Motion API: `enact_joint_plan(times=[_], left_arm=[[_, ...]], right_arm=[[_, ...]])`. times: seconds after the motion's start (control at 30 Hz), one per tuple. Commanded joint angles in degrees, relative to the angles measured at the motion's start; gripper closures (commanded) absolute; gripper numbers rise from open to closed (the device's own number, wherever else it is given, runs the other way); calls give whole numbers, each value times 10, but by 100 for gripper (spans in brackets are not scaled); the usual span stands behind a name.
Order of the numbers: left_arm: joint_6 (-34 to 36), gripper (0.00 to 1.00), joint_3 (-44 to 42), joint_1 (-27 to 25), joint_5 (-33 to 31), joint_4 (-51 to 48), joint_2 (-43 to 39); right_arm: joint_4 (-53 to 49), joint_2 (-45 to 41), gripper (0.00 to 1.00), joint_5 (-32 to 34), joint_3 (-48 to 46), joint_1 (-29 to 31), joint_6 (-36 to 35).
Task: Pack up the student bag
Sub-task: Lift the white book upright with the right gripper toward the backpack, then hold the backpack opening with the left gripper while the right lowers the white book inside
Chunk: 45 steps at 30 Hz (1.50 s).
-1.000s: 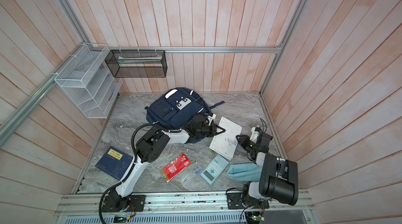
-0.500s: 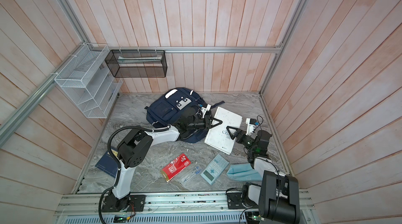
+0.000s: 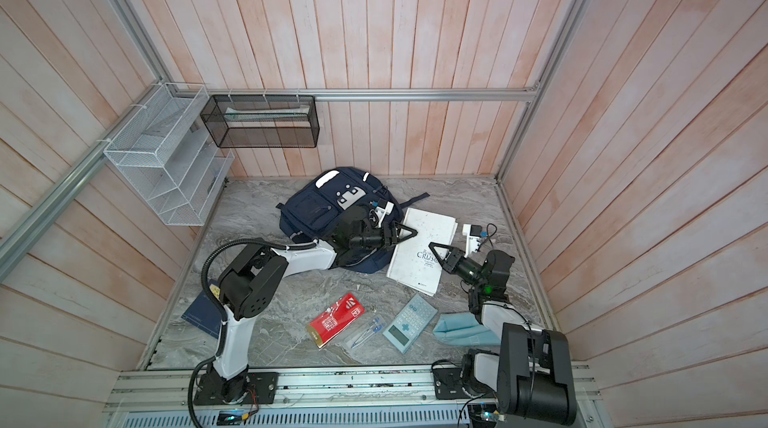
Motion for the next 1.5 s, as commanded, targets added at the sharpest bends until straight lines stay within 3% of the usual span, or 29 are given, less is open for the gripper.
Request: enact_joint_plan(times=[0.0,0.13,0.23,0.3,0.37,0.63,0.7,0.73,0.8,0.83,0.87,1.03,1.2,1.47], left_arm=[[96,11,-14,45,-53,-86,-78],[233,16,-8,76,-138,-248,-116],[369,36,59,68,-243,-417,-92],[431,41,97,65,-254,-489,-58],[460,41,130,59,-297,-546,-24],[515,33,179,-1,-460,-581,52],[521,41,196,-7,-501,-590,68],[522,54,206,-7,-509,-598,74],[521,87,211,-8,-508,-600,66],[521,97,209,-7,-501,-597,56],[519,100,210,-7,-494,-599,43],[511,100,213,10,-425,-597,-41],[526,100,278,20,-403,-647,-72],[481,100,260,67,-235,-583,-129]], right_arm=[[27,-48,100,38,-3,1,-11],[-38,-114,100,100,-7,1,-31],[-78,-147,100,136,-3,2,-45],[-101,-152,100,147,3,1,-56],[-105,-147,100,145,6,0,-63],[-69,-111,100,114,1,0,-45],[-60,-108,100,109,-3,1,-41],[-56,-107,100,107,-5,3,-40],[-56,-109,100,110,-9,7,-37],[-57,-110,100,113,-10,11,-32],[-58,-111,100,116,-11,14,-26],[-57,-111,100,183,-22,53,46],[-9,-61,100,305,-24,179,102],[163,179,100,235,103,258,190]])
